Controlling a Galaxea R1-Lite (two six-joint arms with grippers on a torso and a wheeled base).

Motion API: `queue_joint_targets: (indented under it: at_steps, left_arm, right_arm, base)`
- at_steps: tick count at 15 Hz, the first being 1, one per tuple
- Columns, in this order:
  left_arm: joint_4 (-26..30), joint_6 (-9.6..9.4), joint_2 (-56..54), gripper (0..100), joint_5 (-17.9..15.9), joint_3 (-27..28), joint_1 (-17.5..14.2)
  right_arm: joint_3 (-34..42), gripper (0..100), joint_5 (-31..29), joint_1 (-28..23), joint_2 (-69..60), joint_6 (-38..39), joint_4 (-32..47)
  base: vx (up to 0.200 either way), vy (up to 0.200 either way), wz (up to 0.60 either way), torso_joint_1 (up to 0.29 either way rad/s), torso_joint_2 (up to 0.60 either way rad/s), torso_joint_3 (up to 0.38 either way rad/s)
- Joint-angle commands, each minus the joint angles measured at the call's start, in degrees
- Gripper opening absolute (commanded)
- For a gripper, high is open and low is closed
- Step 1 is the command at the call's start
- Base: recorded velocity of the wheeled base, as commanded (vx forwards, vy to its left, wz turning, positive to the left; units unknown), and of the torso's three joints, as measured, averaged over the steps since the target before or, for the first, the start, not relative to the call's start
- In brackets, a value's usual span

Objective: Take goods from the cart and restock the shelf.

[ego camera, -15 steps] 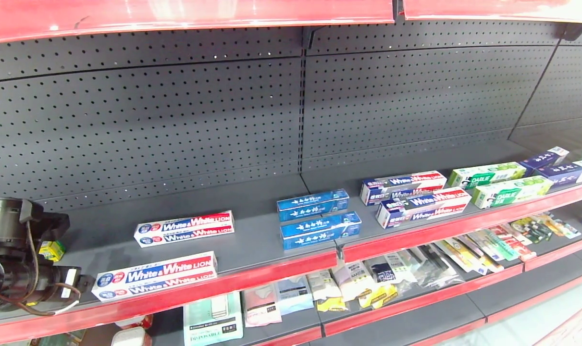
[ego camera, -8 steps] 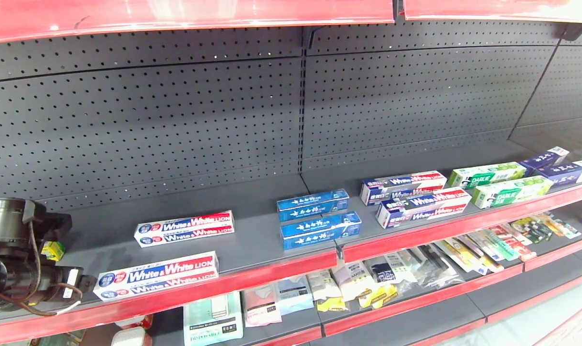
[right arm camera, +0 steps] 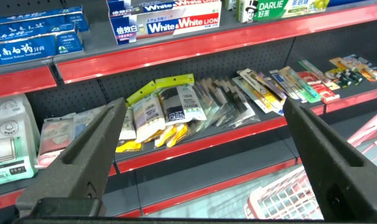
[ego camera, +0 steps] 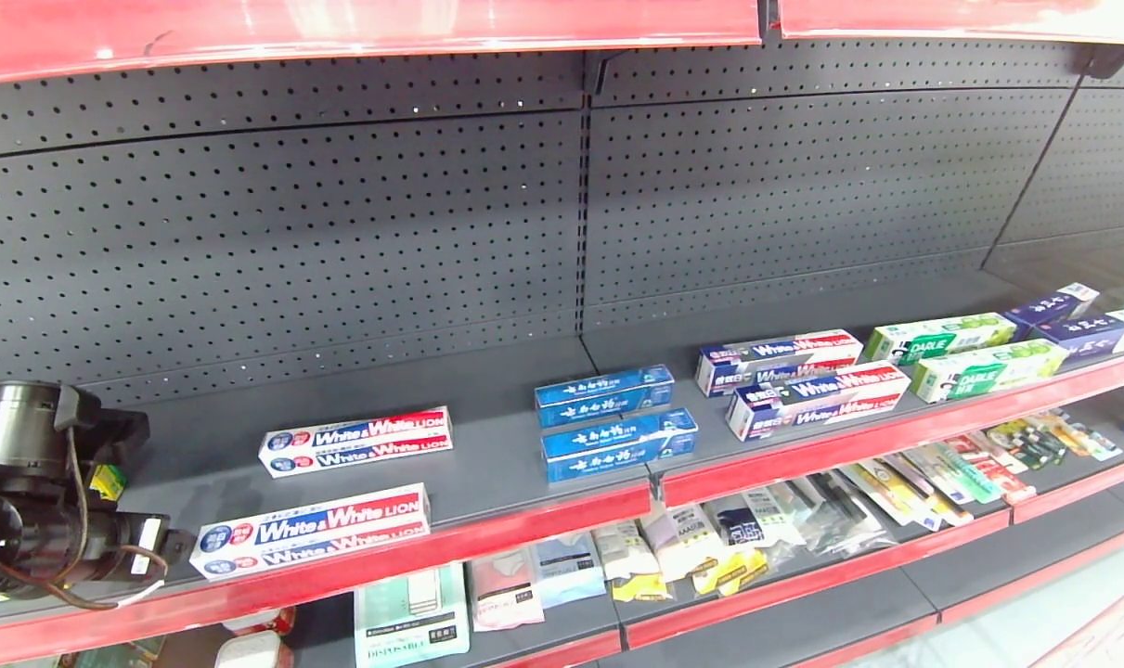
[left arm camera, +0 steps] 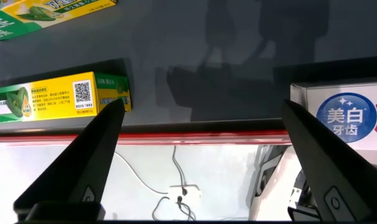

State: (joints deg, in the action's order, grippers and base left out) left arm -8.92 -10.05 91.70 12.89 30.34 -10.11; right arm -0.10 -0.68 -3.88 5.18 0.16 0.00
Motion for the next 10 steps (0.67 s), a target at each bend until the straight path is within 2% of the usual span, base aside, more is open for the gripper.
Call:
queue_joint_targets:
  at_steps: [1, 10]
  left_arm:
    - [0.0, 0.20, -0.1, 100, 0.0, 0.1, 0.5]
    - [0.0, 0.20, 0.1, 100, 0.0, 0.2, 1.5]
  right_arm:
    - [0.0, 100, 0.0, 0.0, 0.1, 0.0, 0.0]
    - [0.0, 100, 0.0, 0.0, 0.1, 0.0, 0.0]
  base:
    - [0.000, 0.000, 0.00, 0.000, 0.00, 0.000]
    - [0.000, 0.000, 0.00, 0.000, 0.00, 0.000]
